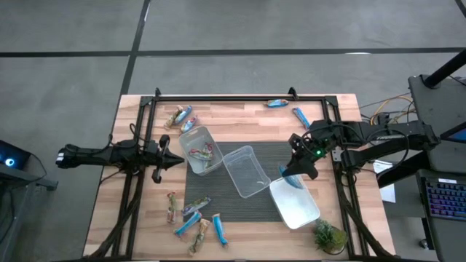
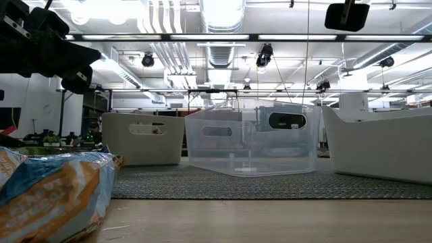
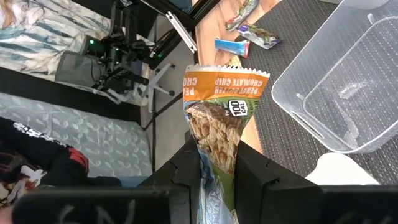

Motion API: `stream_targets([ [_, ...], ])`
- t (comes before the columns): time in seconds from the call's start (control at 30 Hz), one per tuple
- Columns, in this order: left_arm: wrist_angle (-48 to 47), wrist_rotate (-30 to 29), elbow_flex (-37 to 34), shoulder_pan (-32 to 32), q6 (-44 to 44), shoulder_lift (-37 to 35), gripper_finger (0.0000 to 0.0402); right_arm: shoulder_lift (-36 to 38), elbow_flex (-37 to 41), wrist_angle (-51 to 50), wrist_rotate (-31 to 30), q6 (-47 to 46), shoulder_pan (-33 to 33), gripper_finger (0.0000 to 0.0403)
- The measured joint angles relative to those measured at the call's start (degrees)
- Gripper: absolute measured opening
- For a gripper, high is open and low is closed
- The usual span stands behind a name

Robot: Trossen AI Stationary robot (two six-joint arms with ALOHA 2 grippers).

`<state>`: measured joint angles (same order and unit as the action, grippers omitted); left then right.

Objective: Pick and place Granola Bars by type
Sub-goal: Put the yellow granola bar into the white bin

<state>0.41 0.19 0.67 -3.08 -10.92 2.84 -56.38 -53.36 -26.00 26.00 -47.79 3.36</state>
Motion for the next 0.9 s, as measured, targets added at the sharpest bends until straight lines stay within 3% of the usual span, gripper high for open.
stream_targets([
  [0.7,0.0,0.0,0.0,0.0,0.0,0.0,0.0000,0.0,0.0,-0.5,0.0,-3.5,0.0,0.0059],
  [0.9,0.0,0.0,0.0,0.0,0.0,0.0,0.0000,-0.1,0.1,-0.6,-0.6,-11.3,0.0,0.0059],
])
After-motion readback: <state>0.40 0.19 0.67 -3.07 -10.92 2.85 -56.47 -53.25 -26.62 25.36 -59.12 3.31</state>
